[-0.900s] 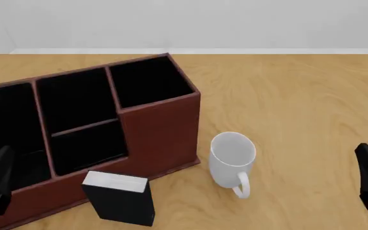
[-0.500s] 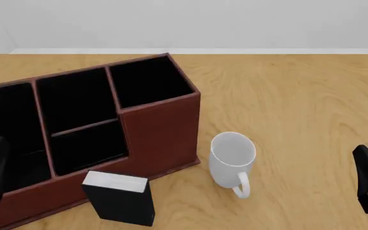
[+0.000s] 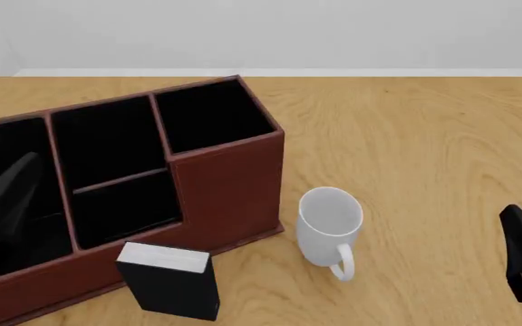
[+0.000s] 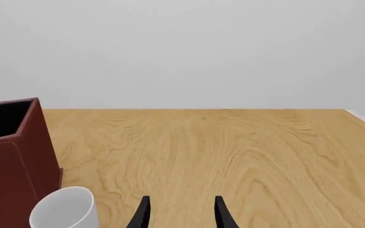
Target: Pick up the book and place it in the front compartment of the caddy.
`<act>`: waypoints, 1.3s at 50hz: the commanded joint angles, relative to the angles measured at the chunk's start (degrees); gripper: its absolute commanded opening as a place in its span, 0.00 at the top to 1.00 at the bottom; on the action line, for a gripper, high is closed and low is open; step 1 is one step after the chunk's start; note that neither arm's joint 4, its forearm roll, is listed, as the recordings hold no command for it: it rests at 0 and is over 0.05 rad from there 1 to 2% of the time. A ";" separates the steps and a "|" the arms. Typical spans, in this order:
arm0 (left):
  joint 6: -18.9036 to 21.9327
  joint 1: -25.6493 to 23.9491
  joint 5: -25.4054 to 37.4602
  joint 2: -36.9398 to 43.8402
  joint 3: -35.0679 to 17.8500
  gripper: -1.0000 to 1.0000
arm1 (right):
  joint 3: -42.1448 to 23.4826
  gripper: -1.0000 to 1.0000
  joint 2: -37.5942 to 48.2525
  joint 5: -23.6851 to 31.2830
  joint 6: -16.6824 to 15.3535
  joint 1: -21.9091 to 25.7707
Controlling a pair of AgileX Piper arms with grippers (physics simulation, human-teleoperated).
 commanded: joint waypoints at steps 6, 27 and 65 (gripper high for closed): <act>6.45 -16.48 6.32 9.49 -12.83 0.00 | 0.05 0.00 0.27 -0.35 0.05 0.03; 25.05 -33.05 20.05 24.41 -29.21 0.00 | 0.18 0.00 0.35 -0.57 0.04 0.04; 23.33 -49.98 43.11 35.46 -33.86 0.00 | 0.18 0.00 0.35 -0.57 0.05 0.03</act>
